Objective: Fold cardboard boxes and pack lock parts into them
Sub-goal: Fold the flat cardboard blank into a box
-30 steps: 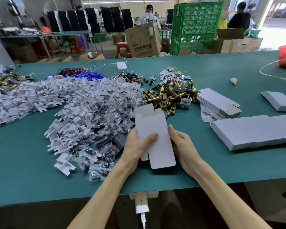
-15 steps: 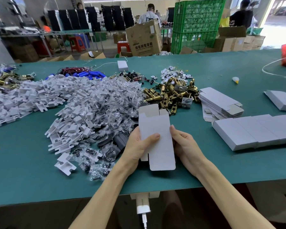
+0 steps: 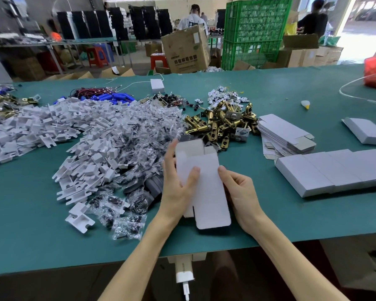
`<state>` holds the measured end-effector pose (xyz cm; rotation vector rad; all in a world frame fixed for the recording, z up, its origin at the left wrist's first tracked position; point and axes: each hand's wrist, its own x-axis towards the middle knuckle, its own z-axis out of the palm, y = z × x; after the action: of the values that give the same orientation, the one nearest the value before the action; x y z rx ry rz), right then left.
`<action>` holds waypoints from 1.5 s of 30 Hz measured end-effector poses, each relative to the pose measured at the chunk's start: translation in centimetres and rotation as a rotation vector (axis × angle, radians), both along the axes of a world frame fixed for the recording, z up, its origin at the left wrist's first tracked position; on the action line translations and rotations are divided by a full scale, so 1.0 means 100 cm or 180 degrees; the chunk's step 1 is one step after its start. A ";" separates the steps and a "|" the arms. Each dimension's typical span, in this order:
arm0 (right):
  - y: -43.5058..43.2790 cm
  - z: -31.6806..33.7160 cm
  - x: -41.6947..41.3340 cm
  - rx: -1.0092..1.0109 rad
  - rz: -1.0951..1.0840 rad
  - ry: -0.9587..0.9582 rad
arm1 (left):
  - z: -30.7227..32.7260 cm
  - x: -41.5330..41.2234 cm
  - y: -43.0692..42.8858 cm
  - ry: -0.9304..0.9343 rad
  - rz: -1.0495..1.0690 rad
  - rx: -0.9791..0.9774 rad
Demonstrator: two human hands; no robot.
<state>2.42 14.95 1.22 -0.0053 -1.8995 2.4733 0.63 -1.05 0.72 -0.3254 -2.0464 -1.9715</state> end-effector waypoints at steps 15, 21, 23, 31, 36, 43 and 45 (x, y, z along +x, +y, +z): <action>-0.003 0.004 0.001 0.0191 0.0367 -0.0017 | 0.005 0.007 -0.003 -0.0492 -0.0256 0.0105; -0.005 0.003 0.000 0.0443 0.0640 -0.0096 | 0.008 0.009 -0.005 -0.0748 -0.0639 0.0752; -0.005 0.004 0.000 0.0403 0.0675 -0.0096 | 0.008 0.009 -0.005 -0.0758 -0.0710 0.0761; -0.005 0.007 0.001 0.0444 0.0771 0.0035 | 0.012 0.010 -0.003 -0.0713 -0.0518 0.0609; -0.003 0.014 0.005 -0.0221 0.1307 -0.0182 | 0.035 0.003 0.010 -0.0616 -0.0584 0.0270; -0.003 0.012 0.005 -0.0497 0.1624 -0.0244 | 0.038 0.000 0.016 -0.1081 -0.0637 0.0068; -0.005 0.011 0.004 -0.0506 0.1678 -0.0258 | 0.038 -0.002 0.014 -0.1215 -0.0687 0.0091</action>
<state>2.77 14.44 2.30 0.4561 -1.9268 2.9883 0.39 0.35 4.56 -0.1793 -2.2885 -2.3416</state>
